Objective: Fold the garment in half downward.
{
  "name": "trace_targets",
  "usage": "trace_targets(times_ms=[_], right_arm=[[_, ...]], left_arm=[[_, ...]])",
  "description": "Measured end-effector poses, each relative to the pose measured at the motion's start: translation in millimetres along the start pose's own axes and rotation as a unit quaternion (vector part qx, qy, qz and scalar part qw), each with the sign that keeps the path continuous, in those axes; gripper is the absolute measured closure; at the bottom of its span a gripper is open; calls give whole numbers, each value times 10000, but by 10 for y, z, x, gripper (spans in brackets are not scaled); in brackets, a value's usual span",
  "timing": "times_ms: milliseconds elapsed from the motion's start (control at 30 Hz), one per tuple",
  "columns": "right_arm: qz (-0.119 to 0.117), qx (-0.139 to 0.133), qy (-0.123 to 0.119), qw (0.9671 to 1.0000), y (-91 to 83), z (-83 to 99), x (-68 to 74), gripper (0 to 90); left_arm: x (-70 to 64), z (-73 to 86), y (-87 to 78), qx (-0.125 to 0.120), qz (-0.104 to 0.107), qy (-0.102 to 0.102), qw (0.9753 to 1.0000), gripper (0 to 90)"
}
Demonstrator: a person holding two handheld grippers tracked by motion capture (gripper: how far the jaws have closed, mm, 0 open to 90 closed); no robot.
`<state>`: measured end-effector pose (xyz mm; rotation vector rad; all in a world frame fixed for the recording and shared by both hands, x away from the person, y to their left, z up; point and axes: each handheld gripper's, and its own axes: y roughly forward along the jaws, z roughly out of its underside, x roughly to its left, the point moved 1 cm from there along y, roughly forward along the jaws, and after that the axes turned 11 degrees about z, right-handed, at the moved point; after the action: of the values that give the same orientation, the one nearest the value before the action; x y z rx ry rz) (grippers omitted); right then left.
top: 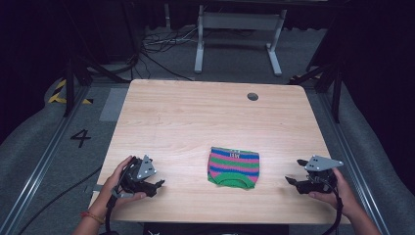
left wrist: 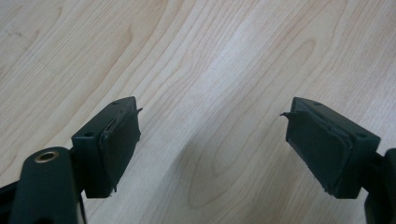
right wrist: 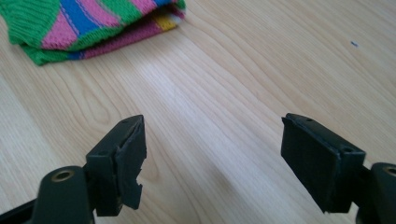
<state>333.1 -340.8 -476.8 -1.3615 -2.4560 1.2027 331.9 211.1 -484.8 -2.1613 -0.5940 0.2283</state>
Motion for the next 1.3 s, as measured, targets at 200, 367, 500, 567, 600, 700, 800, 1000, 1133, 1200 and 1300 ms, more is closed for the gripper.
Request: trace_targets(times_ms=[200,367,500,567,600,700,800,1000,1133,1200,1300], right_arm=[[61,79,140,9999,-25,195,-76,223],[75,112,300,9995,-26,327,-131,223],[40,113,533,9985,-39,466,-181,217],[47,106,572,9983,-40,501,-193,217],[21,110,645,9979,-39,527,-199,217],[-78,49,887,9960,-40,602,-222,211],[-138,10,1088,9940,-34,652,-255,194],[-140,42,1117,9936,-20,651,-262,169],[-134,40,1110,9937,-20,652,-262,169],[-131,42,1113,9937,-20,652,-262,168],[-131,42,1120,9936,-20,652,-262,168]], left_arm=[[44,132,-47,16,41,-152,9999,179],[72,229,-84,-86,55,-349,9993,178],[81,304,-101,-120,118,-461,9988,175],[83,320,-108,-155,112,-501,9986,175],[85,335,-116,-185,106,-548,9983,174],[95,392,-130,-236,138,-694,9972,171],[119,477,-136,-376,264,-943,9945,163],[166,552,-150,-490,330,-1298,9898,152],[155,554,-152,-491,280,-1342,9893,152],[152,554,-153,-490,268,-1359,9892,151],[152,555,-153,-491,267,-1358,9892,151]])
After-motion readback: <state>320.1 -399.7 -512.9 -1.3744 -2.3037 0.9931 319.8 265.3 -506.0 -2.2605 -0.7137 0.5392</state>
